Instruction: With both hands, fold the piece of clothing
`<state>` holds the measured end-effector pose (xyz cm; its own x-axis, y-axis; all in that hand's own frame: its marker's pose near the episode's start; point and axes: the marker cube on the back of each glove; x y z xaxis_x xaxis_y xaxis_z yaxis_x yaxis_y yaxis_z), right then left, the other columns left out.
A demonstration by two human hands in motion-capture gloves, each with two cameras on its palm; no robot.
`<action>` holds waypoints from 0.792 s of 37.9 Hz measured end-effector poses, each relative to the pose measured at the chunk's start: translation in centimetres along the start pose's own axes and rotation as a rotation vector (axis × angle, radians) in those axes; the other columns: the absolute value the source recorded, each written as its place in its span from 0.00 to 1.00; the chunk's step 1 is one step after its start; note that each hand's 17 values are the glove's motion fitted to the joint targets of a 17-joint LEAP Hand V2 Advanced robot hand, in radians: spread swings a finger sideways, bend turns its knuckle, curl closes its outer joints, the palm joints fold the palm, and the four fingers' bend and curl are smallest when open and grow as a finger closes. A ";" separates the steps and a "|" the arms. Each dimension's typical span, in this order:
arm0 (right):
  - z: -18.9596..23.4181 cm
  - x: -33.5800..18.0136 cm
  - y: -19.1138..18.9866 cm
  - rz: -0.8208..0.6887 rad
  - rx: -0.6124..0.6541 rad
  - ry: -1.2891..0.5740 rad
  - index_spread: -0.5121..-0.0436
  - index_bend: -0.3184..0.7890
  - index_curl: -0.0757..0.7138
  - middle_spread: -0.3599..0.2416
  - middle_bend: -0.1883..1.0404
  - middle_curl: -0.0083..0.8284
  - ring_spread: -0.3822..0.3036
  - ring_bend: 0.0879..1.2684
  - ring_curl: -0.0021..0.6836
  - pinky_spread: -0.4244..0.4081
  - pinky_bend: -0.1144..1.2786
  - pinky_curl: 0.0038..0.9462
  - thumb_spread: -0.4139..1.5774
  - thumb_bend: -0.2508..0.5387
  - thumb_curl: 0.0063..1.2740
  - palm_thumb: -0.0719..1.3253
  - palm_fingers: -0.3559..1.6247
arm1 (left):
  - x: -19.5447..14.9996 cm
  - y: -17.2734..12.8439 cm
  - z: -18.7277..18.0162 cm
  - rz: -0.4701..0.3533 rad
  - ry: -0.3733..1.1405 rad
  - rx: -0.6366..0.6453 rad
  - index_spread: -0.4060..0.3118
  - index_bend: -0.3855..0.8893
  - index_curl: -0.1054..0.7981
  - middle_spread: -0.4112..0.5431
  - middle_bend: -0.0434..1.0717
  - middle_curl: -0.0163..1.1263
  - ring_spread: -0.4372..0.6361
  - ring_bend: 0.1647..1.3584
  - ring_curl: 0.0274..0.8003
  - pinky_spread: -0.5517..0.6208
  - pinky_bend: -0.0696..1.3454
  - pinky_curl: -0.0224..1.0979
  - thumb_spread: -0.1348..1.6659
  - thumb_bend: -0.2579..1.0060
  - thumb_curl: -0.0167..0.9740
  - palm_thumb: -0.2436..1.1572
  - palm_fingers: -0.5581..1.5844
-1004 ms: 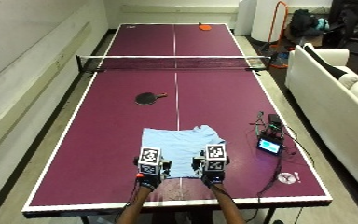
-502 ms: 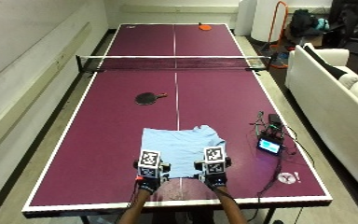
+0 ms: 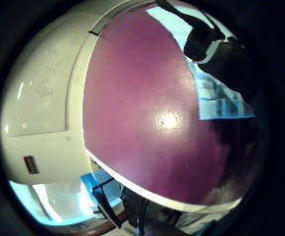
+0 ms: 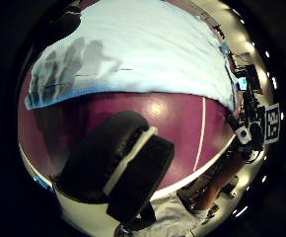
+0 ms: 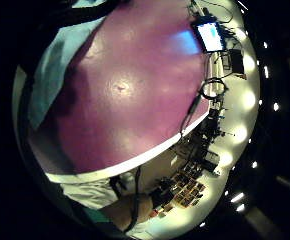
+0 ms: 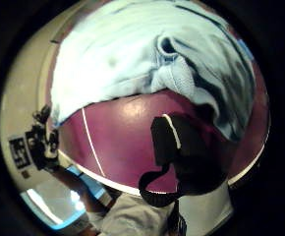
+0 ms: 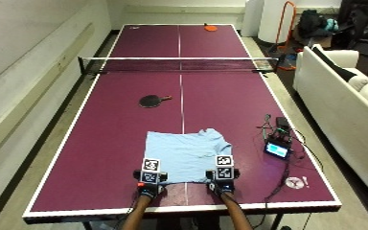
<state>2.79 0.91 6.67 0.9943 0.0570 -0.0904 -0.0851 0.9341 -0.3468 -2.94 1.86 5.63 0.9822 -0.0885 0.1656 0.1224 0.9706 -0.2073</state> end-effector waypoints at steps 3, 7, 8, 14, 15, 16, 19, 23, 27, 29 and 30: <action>0.6 0.1 -1.0 -0.032 0.041 -0.052 0.32 0.37 0.30 0.52 0.27 0.31 0.45 0.30 0.36 0.68 0.53 0.35 0.79 0.39 0.19 0.43 0.18 | 0.0 0.2 1.0 0.024 0.011 -0.054 0.40 0.42 0.44 0.40 0.19 0.25 0.45 0.37 0.37 0.63 0.33 0.32 0.68 0.15 0.20 0.18 0.50; 0.9 0.1 -1.3 -0.056 0.079 -0.077 0.32 0.42 0.33 0.48 0.29 0.32 0.37 0.36 0.40 0.65 0.53 0.35 0.80 0.40 0.20 0.46 0.22 | 0.3 0.3 1.7 0.057 0.034 -0.018 0.40 0.42 0.45 0.38 0.20 0.26 0.42 0.38 0.38 0.64 0.31 0.31 0.67 0.18 0.21 0.18 0.51; 0.8 0.0 -1.3 -0.057 0.103 -0.073 0.32 0.43 0.33 0.47 0.30 0.32 0.35 0.37 0.39 0.64 0.51 0.35 0.81 0.40 0.20 0.46 0.24 | 0.4 0.0 1.9 0.063 0.041 0.023 0.39 0.42 0.45 0.37 0.20 0.27 0.42 0.38 0.38 0.64 0.30 0.31 0.67 0.19 0.21 0.19 0.52; -0.1 0.1 -2.3 -0.043 0.377 0.048 0.31 0.59 0.44 0.33 0.38 0.38 0.27 0.34 0.39 0.59 0.38 0.29 0.85 0.45 0.21 0.53 0.42 | 0.2 -6.8 9.4 0.005 -0.062 0.292 0.33 0.48 0.50 0.30 0.20 0.28 0.34 0.37 0.38 0.60 0.24 0.30 0.75 0.26 0.24 0.31 0.59; -0.2 0.2 -2.6 -0.046 0.422 0.074 0.30 0.60 0.45 0.30 0.40 0.38 0.25 0.35 0.39 0.57 0.36 0.29 0.86 0.47 0.21 0.55 0.46 | 0.2 -7.0 9.7 0.002 -0.078 0.324 0.31 0.50 0.51 0.28 0.21 0.28 0.31 0.37 0.38 0.59 0.22 0.30 0.77 0.29 0.25 0.35 0.61; -0.2 0.3 -3.1 -0.050 0.454 0.091 0.31 0.60 0.46 0.29 0.39 0.38 0.24 0.34 0.39 0.57 0.35 0.28 0.86 0.47 0.22 0.56 0.46 | 0.3 -6.9 9.6 0.004 -0.086 0.355 0.30 0.50 0.52 0.27 0.22 0.29 0.30 0.36 0.37 0.57 0.22 0.29 0.78 0.30 0.26 0.37 0.63; 1.4 0.5 -5.6 -0.092 0.481 0.091 0.32 0.63 0.50 0.23 0.40 0.40 0.18 0.38 0.41 0.51 0.29 0.27 0.86 0.53 0.23 0.63 0.58 | 0.6 -6.5 7.9 0.028 -0.055 0.479 0.24 0.50 0.53 0.21 0.22 0.30 0.22 0.36 0.37 0.48 0.22 0.30 0.79 0.34 0.28 0.46 0.71; 2.5 1.6 -5.7 -0.192 0.350 0.026 0.34 0.60 0.52 0.16 0.45 0.44 0.11 0.43 0.45 0.45 0.24 0.26 0.85 0.56 0.24 0.69 0.70 | -1.0 -4.0 6.9 0.044 -0.020 0.427 0.18 0.48 0.55 0.15 0.27 0.34 0.15 0.34 0.39 0.40 0.19 0.31 0.79 0.36 0.30 0.51 0.79; 1.8 2.7 -4.0 -0.277 0.251 -0.020 0.35 0.53 0.54 0.13 0.47 0.47 0.10 0.45 0.51 0.42 0.21 0.27 0.83 0.55 0.24 0.71 0.75 | -2.4 -1.3 4.6 0.079 0.001 0.382 0.15 0.45 0.56 0.11 0.32 0.37 0.11 0.36 0.42 0.35 0.18 0.32 0.79 0.36 0.31 0.55 0.82; 0.3 3.2 -2.0 -0.305 0.219 -0.032 0.36 0.50 0.55 0.13 0.46 0.48 0.11 0.47 0.53 0.41 0.23 0.29 0.83 0.55 0.24 0.72 0.77 | -2.9 0.4 2.9 0.091 -0.017 0.352 0.14 0.45 0.56 0.09 0.34 0.38 0.09 0.37 0.43 0.33 0.17 0.32 0.79 0.36 0.31 0.56 0.82; -0.5 3.4 -1.0 -0.319 0.211 -0.036 0.37 0.48 0.55 0.13 0.46 0.48 0.11 0.47 0.54 0.40 0.24 0.30 0.83 0.54 0.24 0.73 0.77 | -3.1 1.0 2.1 0.093 -0.032 0.347 0.13 0.45 0.57 0.09 0.35 0.39 0.09 0.37 0.44 0.33 0.16 0.32 0.79 0.36 0.31 0.56 0.83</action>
<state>6.20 -0.05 6.26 0.9706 -0.2394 0.0250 0.2403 0.9587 -0.1523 -6.14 3.60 6.94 0.9812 0.0057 0.1931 -0.0286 0.9928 0.1163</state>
